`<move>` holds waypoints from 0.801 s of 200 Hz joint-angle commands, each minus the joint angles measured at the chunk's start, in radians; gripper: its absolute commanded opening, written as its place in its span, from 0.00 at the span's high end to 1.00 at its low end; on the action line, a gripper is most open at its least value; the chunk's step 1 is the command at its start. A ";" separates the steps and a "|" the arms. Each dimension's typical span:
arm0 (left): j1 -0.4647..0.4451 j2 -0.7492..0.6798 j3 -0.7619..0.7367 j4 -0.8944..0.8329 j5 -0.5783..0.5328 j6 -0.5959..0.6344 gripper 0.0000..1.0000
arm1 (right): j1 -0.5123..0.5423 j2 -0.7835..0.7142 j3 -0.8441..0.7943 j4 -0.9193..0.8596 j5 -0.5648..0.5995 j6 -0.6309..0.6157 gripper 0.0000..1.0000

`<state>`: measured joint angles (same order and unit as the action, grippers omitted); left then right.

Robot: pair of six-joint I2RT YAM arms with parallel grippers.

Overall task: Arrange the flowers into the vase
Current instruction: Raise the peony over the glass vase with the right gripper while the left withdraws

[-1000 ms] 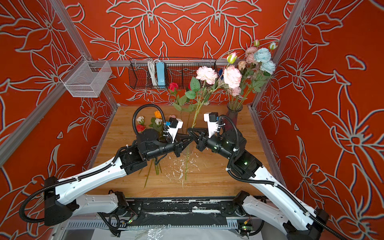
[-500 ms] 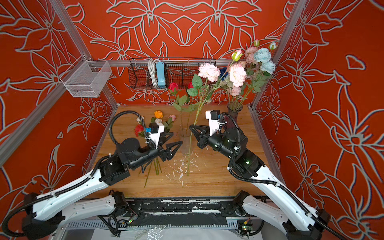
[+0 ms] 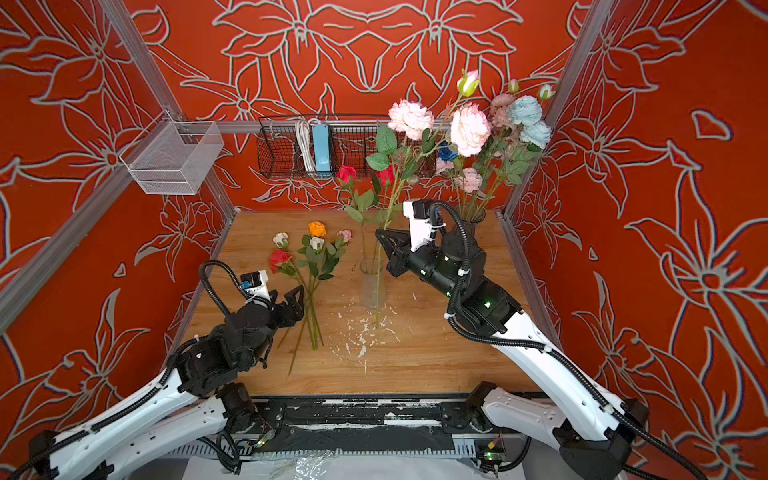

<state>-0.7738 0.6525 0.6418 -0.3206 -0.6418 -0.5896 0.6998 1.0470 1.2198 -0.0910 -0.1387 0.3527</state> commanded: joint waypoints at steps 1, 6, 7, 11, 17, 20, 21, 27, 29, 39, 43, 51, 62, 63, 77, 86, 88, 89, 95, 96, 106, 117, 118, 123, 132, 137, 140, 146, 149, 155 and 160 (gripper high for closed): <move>0.137 0.016 -0.021 -0.063 0.154 -0.122 0.19 | -0.012 0.017 0.109 -0.025 0.046 -0.061 1.00; 0.173 0.024 -0.027 -0.066 0.203 -0.143 0.19 | -0.014 0.028 0.137 -0.037 0.049 -0.067 1.00; 0.180 0.026 -0.028 -0.066 0.214 -0.146 0.19 | -0.014 0.031 0.143 -0.040 0.048 -0.069 1.00; 0.205 0.031 -0.032 -0.064 0.254 -0.155 0.19 | -0.015 0.042 0.166 -0.049 0.049 -0.074 1.00; 0.235 0.041 -0.040 -0.055 0.309 -0.156 0.19 | -0.017 0.059 0.203 -0.066 0.049 -0.083 1.00; 0.246 0.045 -0.042 -0.051 0.330 -0.155 0.19 | -0.017 0.069 0.223 -0.074 0.049 -0.090 1.00; 0.249 0.047 -0.043 -0.051 0.335 -0.156 0.19 | -0.017 0.072 0.228 -0.077 0.049 -0.091 1.00; 0.262 0.056 -0.042 -0.054 0.352 -0.158 0.19 | -0.019 0.090 0.264 -0.091 0.049 -0.098 1.00; 0.263 0.058 -0.040 -0.056 0.354 -0.159 0.19 | -0.019 0.095 0.276 -0.095 0.049 -0.100 1.00; 0.268 0.067 -0.035 -0.058 0.360 -0.151 0.19 | -0.021 0.121 0.326 -0.109 0.046 -0.111 1.00; 0.269 0.069 -0.031 -0.059 0.358 -0.145 0.19 | -0.021 0.131 0.342 -0.113 0.047 -0.115 1.00; 0.273 0.072 -0.023 -0.069 0.351 -0.143 0.19 | -0.024 0.147 0.371 -0.112 0.052 -0.117 1.00; 0.284 0.073 -0.008 -0.082 0.356 -0.129 0.19 | -0.029 0.169 0.403 -0.095 0.053 -0.118 1.00; 0.284 0.073 -0.007 -0.085 0.356 -0.128 0.19 | -0.030 0.171 0.408 -0.094 0.053 -0.119 1.00; 0.294 0.068 0.005 -0.119 0.351 -0.134 0.19 | -0.037 0.210 0.466 -0.090 0.057 -0.129 1.00; 0.295 0.058 -0.004 -0.116 0.360 -0.136 0.19 | -0.038 0.239 0.513 -0.101 0.055 -0.152 1.00; 0.295 0.055 -0.007 -0.114 0.363 -0.136 0.19 | -0.038 0.246 0.524 -0.104 0.056 -0.157 1.00; 0.296 0.054 -0.009 -0.113 0.363 -0.137 0.19 | -0.039 0.251 0.530 -0.105 0.056 -0.160 1.00; 0.295 0.045 -0.017 -0.107 0.369 -0.138 0.19 | -0.040 0.272 0.562 -0.114 0.065 -0.174 1.00; 0.295 0.045 -0.017 -0.106 0.370 -0.139 0.19 | -0.041 0.276 0.567 -0.116 0.067 -0.176 1.00; 0.297 0.028 -0.022 -0.105 0.368 -0.135 0.19 | -0.044 0.317 0.618 -0.137 0.073 -0.186 1.00; 0.298 0.010 -0.023 -0.110 0.354 -0.128 0.19 | -0.047 0.356 0.652 -0.156 0.066 -0.192 1.00; 0.298 0.009 -0.023 -0.110 0.353 -0.126 0.19 | -0.047 0.359 0.654 -0.157 0.066 -0.193 1.00; 0.298 0.002 -0.023 -0.108 0.348 -0.120 0.19 | -0.047 0.368 0.655 -0.157 0.066 -0.196 1.00; 0.300 -0.009 -0.025 -0.099 0.342 -0.114 0.19 | -0.048 0.376 0.628 -0.131 0.068 -0.198 1.00; 0.301 -0.011 -0.028 -0.093 0.345 -0.110 0.19 | -0.048 0.377 0.603 -0.109 0.072 -0.206 1.00; 0.302 -0.012 -0.026 -0.091 0.347 -0.106 0.19 | -0.049 0.377 0.588 -0.097 0.075 -0.210 1.00; 0.304 -0.012 -0.021 -0.092 0.351 -0.101 0.19 | -0.051 0.378 0.559 -0.064 0.083 -0.216 1.00; 0.304 -0.012 -0.017 -0.094 0.351 -0.099 0.19 | -0.056 0.379 0.546 -0.048 0.084 -0.214 1.00; 0.305 -0.011 -0.013 -0.097 0.353 -0.101 0.19 | -0.067 0.387 0.526 -0.024 0.079 -0.206 1.00; 0.306 -0.009 -0.011 -0.095 0.358 -0.101 0.19 | -0.076 0.395 0.520 -0.015 0.073 -0.195 1.00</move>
<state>-0.4805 0.6487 0.6205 -0.4129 -0.2882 -0.6960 0.6521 1.4200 1.7962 -0.1833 -0.0811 0.1825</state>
